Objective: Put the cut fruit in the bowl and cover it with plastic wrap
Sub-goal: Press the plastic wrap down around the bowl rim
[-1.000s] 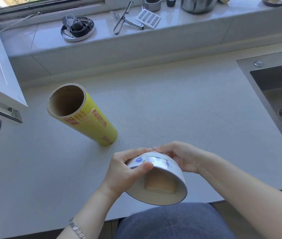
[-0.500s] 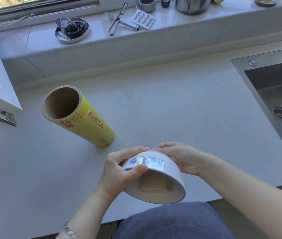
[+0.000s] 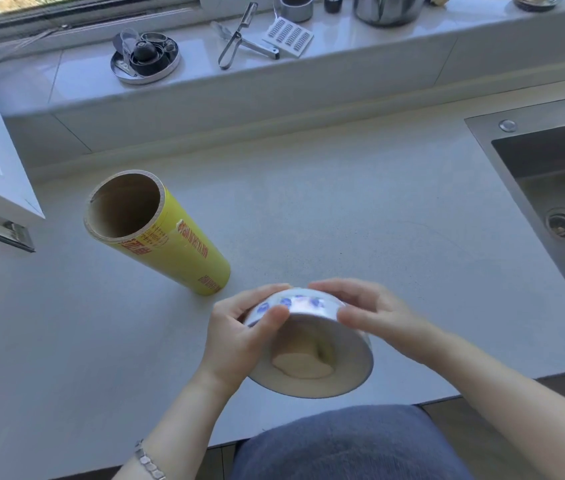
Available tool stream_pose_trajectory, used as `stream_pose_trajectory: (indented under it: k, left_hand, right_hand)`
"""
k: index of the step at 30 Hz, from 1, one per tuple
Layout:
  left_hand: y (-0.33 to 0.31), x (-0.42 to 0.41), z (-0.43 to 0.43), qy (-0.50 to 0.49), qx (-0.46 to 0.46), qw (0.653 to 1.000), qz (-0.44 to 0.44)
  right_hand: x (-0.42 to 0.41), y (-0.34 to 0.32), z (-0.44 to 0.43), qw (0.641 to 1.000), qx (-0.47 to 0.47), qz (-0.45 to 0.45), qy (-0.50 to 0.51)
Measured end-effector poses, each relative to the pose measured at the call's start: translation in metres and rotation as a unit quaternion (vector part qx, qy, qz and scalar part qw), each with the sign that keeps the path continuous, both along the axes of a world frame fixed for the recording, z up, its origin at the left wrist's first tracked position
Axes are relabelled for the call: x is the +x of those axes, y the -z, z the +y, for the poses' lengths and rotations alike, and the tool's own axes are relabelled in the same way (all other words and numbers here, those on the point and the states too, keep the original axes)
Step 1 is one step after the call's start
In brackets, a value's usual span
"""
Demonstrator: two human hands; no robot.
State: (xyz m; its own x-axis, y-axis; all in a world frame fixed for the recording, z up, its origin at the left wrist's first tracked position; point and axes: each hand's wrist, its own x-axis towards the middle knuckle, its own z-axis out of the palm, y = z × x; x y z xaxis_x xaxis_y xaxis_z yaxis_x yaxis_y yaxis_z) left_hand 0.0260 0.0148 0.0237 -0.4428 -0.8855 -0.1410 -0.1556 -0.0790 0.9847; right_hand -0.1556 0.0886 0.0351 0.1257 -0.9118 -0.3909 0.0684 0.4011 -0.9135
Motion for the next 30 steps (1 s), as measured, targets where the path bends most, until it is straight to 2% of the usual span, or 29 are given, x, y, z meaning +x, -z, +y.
stream_pose_trajectory:
  k: [2, 5, 7, 9, 15, 21, 23, 25, 30]
  left_hand:
    - [0.002, -0.005, -0.001, -0.041, 0.036, 0.998, 0.015]
    - [0.003, -0.01, -0.002, -0.045, 0.09, 0.995, 0.005]
    - [0.001, -0.012, -0.005, -0.01, 0.121, 0.993, -0.01]
    - [-0.001, -0.012, -0.011, 0.031, 0.11, 0.993, -0.03]
    - [-0.001, -0.017, -0.02, 0.163, 0.099, 0.979, -0.072]
    - [0.015, -0.011, -0.006, 0.027, 0.091, 0.995, -0.009]
    - [0.016, -0.007, -0.004, -0.01, 0.085, 0.996, -0.009]
    - [0.015, -0.005, -0.003, -0.031, 0.069, 0.997, -0.015]
    - [0.014, -0.002, -0.001, -0.05, 0.045, 0.998, -0.018]
  right_hand:
    - [0.002, 0.002, 0.001, 1.0, 0.004, 0.012, -0.018]
    - [0.004, 0.004, 0.0, 0.999, 0.022, 0.004, 0.033]
    - [0.006, 0.005, -0.001, 0.996, 0.03, -0.016, 0.08]
    - [0.008, 0.008, -0.001, 0.993, 0.037, -0.027, 0.108]
    - [0.011, 0.008, -0.009, 0.992, 0.068, 0.003, 0.107]
    - [-0.006, -0.005, -0.012, 0.987, 0.06, 0.061, 0.136]
    - [-0.014, -0.012, -0.008, 0.989, 0.066, 0.095, 0.096]
    - [-0.016, -0.016, -0.003, 0.99, 0.067, 0.114, 0.054]
    - [-0.015, -0.014, -0.007, 0.985, 0.057, 0.139, 0.084]
